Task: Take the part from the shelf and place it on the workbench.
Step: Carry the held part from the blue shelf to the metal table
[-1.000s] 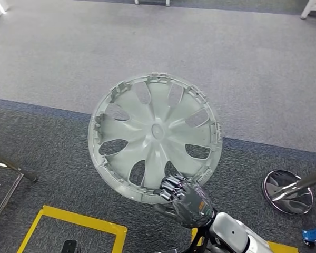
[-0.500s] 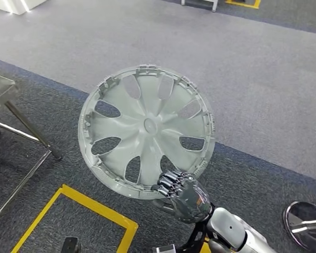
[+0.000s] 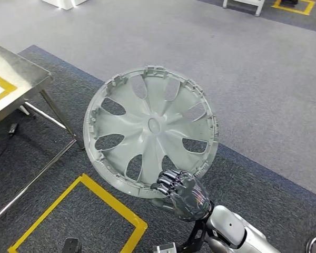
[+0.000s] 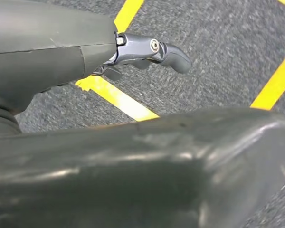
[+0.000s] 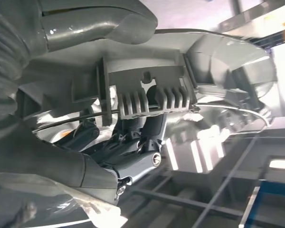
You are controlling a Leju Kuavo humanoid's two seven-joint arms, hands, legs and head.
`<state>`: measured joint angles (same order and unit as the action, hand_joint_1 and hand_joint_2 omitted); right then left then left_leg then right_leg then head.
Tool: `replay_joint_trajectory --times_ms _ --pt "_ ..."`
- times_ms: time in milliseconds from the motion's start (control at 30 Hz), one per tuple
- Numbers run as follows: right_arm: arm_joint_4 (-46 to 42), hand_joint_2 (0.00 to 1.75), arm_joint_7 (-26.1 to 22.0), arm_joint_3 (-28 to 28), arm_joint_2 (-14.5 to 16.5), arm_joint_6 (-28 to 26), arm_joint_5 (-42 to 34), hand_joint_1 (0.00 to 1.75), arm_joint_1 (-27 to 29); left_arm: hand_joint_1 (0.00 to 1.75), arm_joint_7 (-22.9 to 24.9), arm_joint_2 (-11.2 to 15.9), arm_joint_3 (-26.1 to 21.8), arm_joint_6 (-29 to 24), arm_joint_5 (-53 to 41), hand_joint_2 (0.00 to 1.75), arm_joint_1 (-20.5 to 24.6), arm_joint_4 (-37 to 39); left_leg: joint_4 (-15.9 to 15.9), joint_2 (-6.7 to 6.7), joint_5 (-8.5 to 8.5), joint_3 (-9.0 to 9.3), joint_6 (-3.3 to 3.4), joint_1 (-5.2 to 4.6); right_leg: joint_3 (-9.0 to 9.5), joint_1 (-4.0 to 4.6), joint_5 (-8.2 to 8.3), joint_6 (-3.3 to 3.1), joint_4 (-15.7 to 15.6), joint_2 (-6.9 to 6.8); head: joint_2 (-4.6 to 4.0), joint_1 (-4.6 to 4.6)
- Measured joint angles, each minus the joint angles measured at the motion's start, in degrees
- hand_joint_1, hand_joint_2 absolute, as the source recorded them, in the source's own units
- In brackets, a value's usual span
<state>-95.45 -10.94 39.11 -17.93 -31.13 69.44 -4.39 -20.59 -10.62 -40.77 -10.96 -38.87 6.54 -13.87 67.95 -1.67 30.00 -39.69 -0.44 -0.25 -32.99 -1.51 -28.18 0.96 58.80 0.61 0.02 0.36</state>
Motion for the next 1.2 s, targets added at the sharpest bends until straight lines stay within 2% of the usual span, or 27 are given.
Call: replay_joint_trajectory --times_ms 67,100,133,167,233,300,367,400,467,500,533,567,600,633,667,733,767,800,867,900,967,1000,1033,1067,1100,1133,1200 --pt "0.1 1.75 -0.1 0.0 0.0 0.0 0.0 1.75 -0.1 0.00 0.0 0.0 0.0 0.0 0.0 0.00 0.0 0.0 6.4 0.80 2.30 -3.12 -0.38 0.35 0.30 0.09 -0.32 -0.14 0.0 -1.75 0.00 -0.05" --pt "0.2 1.75 -0.1 0.1 0.0 0.0 -0.1 1.75 -0.2 0.00 0.0 0.0 0.0 0.0 0.1 0.00 -0.1 0.0 7.3 0.95 2.02 -3.60 -0.50 0.49 0.49 0.09 -0.50 -0.10 0.0 -2.56 0.00 -0.04" --pt "0.2 1.75 -0.2 0.1 0.0 0.0 -0.1 1.75 -0.2 0.00 0.0 0.0 0.0 0.0 0.1 0.00 -0.2 0.0 6.0 1.18 0.65 -2.98 -0.54 0.58 0.75 0.09 -0.70 -0.01 0.0 -3.35 0.00 -0.05" --pt "0.3 1.75 -0.2 0.1 0.0 0.0 0.0 1.75 -0.3 0.00 0.0 0.0 0.0 0.0 0.1 0.00 -0.2 0.0 2.7 1.68 -1.43 -1.37 -0.47 0.60 1.11 0.09 -0.95 0.11 0.0 -4.11 -0.01 -0.06" --pt "0.3 1.75 -0.2 0.2 0.0 0.0 -0.1 1.75 -0.4 0.00 0.0 0.0 0.0 0.0 0.1 0.00 -0.2 0.0 -4.8 4.01 -4.39 2.30 0.02 0.15 1.76 0.28 -1.51 0.53 0.0 -5.49 0.00 -0.09" --pt "0.3 1.75 -0.3 0.2 0.0 0.0 -0.1 1.75 -0.5 0.00 0.0 0.0 0.0 0.0 0.1 0.00 -0.1 0.0 -7.9 5.47 -4.70 3.70 0.74 -0.43 2.15 0.63 -1.94 1.13 -0.1 -6.76 0.00 0.03" --pt "0.3 1.75 -0.3 0.2 0.1 0.0 -0.1 1.75 -0.7 0.00 0.0 0.0 0.0 0.0 0.1 0.00 -0.2 0.0 -8.3 4.50 -4.59 3.70 1.48 -0.46 2.49 0.74 -2.27 1.80 -0.3 -7.87 0.00 0.22" --pt "0.3 1.75 -0.3 0.2 0.1 0.0 -0.1 1.75 -0.8 0.00 0.0 0.1 0.0 0.0 0.1 0.00 -0.3 0.0 -8.5 3.84 -4.64 3.84 1.83 -0.33 2.53 0.64 -2.66 2.10 -0.2 -7.35 0.01 0.34" --pt "0.4 1.75 -0.3 0.2 0.1 0.0 -0.3 1.75 -1.0 0.00 -0.1 0.1 -0.1 0.0 0.2 0.00 -0.2 0.0 -8.9 2.53 -4.77 4.15 2.56 0.05 0.83 0.42 -4.87 2.47 3.4 -4.33 0.01 0.61" --pt "0.5 1.75 -0.3 0.2 0.1 0.0 -0.4 1.75 -1.0 0.00 -0.1 0.0 -0.1 0.1 0.2 0.00 -0.1 0.0 -8.9 1.89 -4.74 4.17 2.80 0.08 -1.01 0.37 -6.47 2.52 7.0 -2.50 0.00 0.78" --pt "0.6 1.75 -0.3 0.2 0.1 0.0 -0.5 1.75 -1.0 0.00 -0.1 0.0 -0.1 0.1 0.3 0.00 0.0 0.0 -8.9 1.17 -4.69 4.18 2.99 0.08 -3.33 0.36 -7.99 2.55 11.1 -1.42 0.01 0.85" --pt "0.7 1.75 -0.4 0.3 0.1 0.0 -0.6 1.75 -0.9 0.00 -0.1 0.0 -0.1 0.1 0.3 0.00 0.0 0.0 -8.9 0.40 -4.65 4.21 3.08 0.05 -5.43 0.37 -8.79 2.59 14.4 -0.96 0.01 0.91" --pt "0.8 1.75 -0.6 0.3 0.1 0.1 -0.8 1.75 -0.9 0.00 -0.1 0.0 -0.1 0.2 0.3 0.00 0.0 0.0 -8.8 -0.40 -4.61 4.27 3.10 0.03 -6.81 0.38 -8.53 2.58 16.0 -0.77 0.01 0.91" --pt "0.8 1.75 -0.8 0.3 0.1 0.1 -1.1 1.75 -0.9 0.00 -0.1 0.0 -0.1 0.3 0.3 0.00 -0.1 0.0 -8.8 -1.28 -4.56 4.38 3.09 0.02 -7.11 0.37 -7.01 2.53 15.3 -0.66 0.01 0.90" --pt "0.9 1.75 -0.9 0.4 0.1 0.2 -1.4 1.75 -0.9 0.00 -0.1 0.0 -0.1 0.5 0.3 0.00 -0.1 0.0 -8.8 -2.19 -4.49 4.52 3.01 0.05 -6.30 0.32 -4.54 2.42 12.4 -0.31 0.01 0.91" --pt "0.9 1.75 -1.2 0.4 0.1 0.4 -1.9 1.75 -1.0 0.00 -0.1 0.0 -0.1 0.9 0.3 0.00 -0.1 0.0 -8.5 -3.90 -4.26 4.56 2.66 0.11 -3.30 0.09 -0.33 2.08 4.7 2.01 0.01 0.90" --pt "1.0 1.75 -1.2 0.4 0.2 0.5 -2.1 1.75 -1.2 0.00 -0.1 0.0 -0.2 1.1 0.3 0.00 -0.1 0.0 -8.3 -4.60 -4.21 4.37 2.37 0.17 -2.10 0.00 0.49 1.90 2.2 3.15 0.01 0.88" --pt "1.0 1.75 -1.3 0.5 0.2 0.6 -2.2 1.75 -1.3 0.00 -0.1 0.0 -0.2 1.1 0.3 0.00 -0.2 0.0 -8.2 -5.21 -4.22 4.12 2.05 0.26 -1.45 -0.01 0.48 1.73 1.0 3.91 0.01 0.83" --pt "1.1 1.75 -1.5 0.6 0.4 0.8 -2.5 1.75 -1.7 0.00 -0.1 0.1 -0.2 1.1 0.3 0.00 -0.4 0.0 -8.3 -6.31 -4.37 3.76 1.34 0.44 -0.97 0.02 0.16 1.32 0.5 3.31 0.00 0.79" --pt "1.1 1.75 -1.6 0.7 0.5 0.9 -2.5 1.75 -1.9 0.00 0.0 0.2 -0.2 1.0 0.3 0.00 -0.6 0.0 -8.1 -5.85 -4.21 3.67 1.01 0.37 -0.76 -0.03 0.19 1.03 0.3 2.67 0.00 0.75" --pt "1.1 1.75 -1.7 0.7 0.7 1.0 -2.6 1.75 -2.1 0.00 0.0 0.3 -0.2 0.9 0.3 0.00 -0.5 0.0 -5.5 -2.95 -2.57 2.50 0.43 0.12 -0.20 -0.20 0.17 0.36 -0.1 1.07 0.01 0.35" --pt "1.1 1.75 -1.7 0.7 0.8 1.0 -2.6 1.75 -2.2 0.00 0.0 0.2 -0.2 0.9 0.3 0.00 -0.4 0.0 -2.5 -1.03 -1.07 1.16 0.18 0.12 0.05 -0.11 0.06 0.09 -0.2 0.20 0.01 0.18" --pt "1.1 1.75 -1.7 0.8 0.8 1.0 -2.6 1.75 -2.2 0.00 0.0 0.2 -0.2 1.0 0.3 0.00 -0.3 0.0 1.2 0.12 0.56 -0.63 -0.04 0.25 0.24 -0.03 -0.11 -0.11 -0.2 -0.68 0.01 0.00" --pt "1.1 1.75 -1.7 0.8 0.8 1.0 -2.6 1.75 -2.3 0.00 0.0 0.2 -0.2 1.1 0.3 0.00 -0.3 0.0 4.6 0.67 1.72 -2.30 -0.23 0.41 0.42 0.05 -0.28 -0.19 -0.2 -1.56 0.01 0.01" --pt "1.1 1.75 -1.8 0.8 0.8 1.0 -2.6 1.75 -2.3 0.00 0.0 0.2 -0.2 1.2 0.3 0.00 -0.3 0.0 6.6 0.91 2.00 -3.35 -0.37 0.56 0.64 0.08 -0.48 -0.21 -0.2 -2.41 0.01 0.00" --pt "1.1 1.75 -1.8 0.8 0.9 1.0 -2.6 1.75 -2.3 0.00 -0.1 0.3 -0.2 1.3 0.3 0.00 -0.4 0.0 6.6 1.08 1.15 -3.39 -0.45 0.68 0.90 0.08 -0.70 -0.15 -0.2 -3.20 0.01 -0.01" --pt "1.1 1.75 -1.9 0.9 0.9 1.0 -2.6 1.75 -2.4 0.00 -0.2 0.3 -0.2 1.5 0.4 0.00 -0.5 0.0 0.4 2.20 -2.84 -0.44 -0.34 0.73 1.66 0.09 -1.23 0.09 -0.2 -4.70 0.01 -0.02"
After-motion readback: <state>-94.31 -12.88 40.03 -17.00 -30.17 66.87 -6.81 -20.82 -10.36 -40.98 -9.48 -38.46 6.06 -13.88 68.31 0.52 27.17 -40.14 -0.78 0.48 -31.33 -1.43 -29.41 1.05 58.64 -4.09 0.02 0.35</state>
